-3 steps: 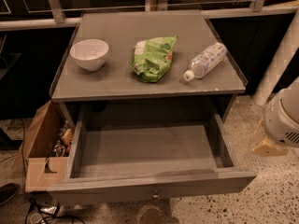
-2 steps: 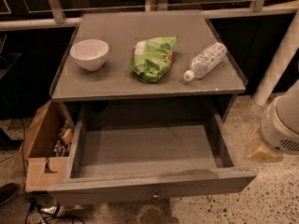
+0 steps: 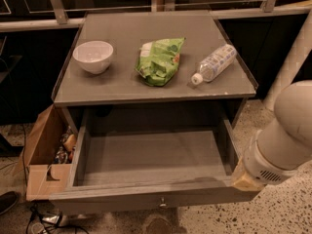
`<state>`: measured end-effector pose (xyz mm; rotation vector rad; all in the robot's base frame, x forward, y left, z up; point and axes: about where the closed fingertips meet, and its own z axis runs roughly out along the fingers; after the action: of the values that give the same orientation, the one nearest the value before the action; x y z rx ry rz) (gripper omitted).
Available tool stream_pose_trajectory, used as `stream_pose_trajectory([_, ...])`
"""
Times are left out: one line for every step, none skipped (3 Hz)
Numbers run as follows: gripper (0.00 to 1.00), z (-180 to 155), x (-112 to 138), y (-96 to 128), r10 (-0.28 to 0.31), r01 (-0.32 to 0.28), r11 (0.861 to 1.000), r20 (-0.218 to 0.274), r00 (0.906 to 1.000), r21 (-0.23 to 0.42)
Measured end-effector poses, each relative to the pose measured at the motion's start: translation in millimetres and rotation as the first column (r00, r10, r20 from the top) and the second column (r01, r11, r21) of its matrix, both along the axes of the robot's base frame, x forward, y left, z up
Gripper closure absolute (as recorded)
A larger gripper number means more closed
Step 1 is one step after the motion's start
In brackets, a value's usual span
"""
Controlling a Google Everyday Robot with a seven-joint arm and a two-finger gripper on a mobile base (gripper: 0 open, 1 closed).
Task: Close top drawer
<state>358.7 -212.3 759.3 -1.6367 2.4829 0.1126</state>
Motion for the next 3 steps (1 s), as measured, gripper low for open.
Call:
stream_pose_trajectory([1.00,-56,-9,27,0.029,-0.023,0.996,-0.071,0.9970,0.082])
stream_pose_trajectory([1.00,-56,-9,27,0.029,-0.023,0.996,-0.071,0.9970,0.082])
stream_pose_trajectory([1.00,-74,-8,22,-0.006,0.014,0.995,-0.074,0.9973,0.098])
